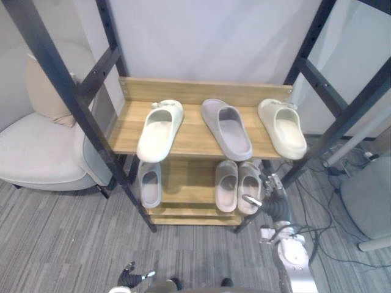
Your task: Organize the slippers on the shoe rack
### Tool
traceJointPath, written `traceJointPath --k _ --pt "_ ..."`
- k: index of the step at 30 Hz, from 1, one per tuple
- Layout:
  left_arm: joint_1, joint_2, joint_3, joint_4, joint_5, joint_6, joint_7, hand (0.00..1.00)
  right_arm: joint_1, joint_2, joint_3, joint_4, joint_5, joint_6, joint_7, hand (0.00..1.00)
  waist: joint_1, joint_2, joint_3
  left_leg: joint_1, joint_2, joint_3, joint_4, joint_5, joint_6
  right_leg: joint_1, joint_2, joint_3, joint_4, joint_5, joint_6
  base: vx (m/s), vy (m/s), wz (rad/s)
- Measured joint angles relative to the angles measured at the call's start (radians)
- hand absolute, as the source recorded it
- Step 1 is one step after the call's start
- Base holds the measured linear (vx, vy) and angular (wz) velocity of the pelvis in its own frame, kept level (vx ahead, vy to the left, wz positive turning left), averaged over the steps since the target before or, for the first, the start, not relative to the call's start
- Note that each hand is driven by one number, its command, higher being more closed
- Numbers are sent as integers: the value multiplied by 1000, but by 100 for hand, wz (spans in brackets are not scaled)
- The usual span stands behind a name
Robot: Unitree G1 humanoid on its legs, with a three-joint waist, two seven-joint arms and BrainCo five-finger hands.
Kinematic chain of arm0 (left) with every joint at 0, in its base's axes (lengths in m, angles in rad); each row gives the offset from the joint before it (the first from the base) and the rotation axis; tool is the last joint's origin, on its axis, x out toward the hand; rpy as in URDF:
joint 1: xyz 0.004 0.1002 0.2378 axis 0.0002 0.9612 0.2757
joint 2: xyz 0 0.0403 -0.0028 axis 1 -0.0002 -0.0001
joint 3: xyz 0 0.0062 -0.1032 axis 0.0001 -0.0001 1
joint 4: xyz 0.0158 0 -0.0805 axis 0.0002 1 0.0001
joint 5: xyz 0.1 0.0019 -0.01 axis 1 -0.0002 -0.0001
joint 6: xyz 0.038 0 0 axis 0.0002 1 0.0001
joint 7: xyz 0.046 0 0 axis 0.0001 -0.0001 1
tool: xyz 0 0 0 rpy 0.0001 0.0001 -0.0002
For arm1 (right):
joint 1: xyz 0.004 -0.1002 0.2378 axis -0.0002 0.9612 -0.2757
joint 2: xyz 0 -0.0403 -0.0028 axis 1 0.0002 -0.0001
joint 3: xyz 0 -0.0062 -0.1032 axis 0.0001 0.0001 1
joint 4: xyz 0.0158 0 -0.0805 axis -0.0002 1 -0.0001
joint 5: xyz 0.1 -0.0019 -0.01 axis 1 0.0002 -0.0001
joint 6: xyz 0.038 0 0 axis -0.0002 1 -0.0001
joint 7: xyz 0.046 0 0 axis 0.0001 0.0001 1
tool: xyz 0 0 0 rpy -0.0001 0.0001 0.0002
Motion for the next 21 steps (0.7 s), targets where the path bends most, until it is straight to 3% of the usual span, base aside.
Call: traceJointPath --k 12,21 --pt "3 1 1 -3 -10 -1 -24 0 -171 -27 -117 -61 83 -27 -52 0 -6 1 -1 -40 -5 -13 37 -23 11 -22 -10 -14 14 -9 8 11 9 4" --pt "19 -2 9 -25 -23 -1 -38 0 -328 -90 -122 -52 90 -35 -72 0 -11 1 -2 -74 -7 -26 107 -59 34 -18 -16 -24 19 -8 7 29 29 4"
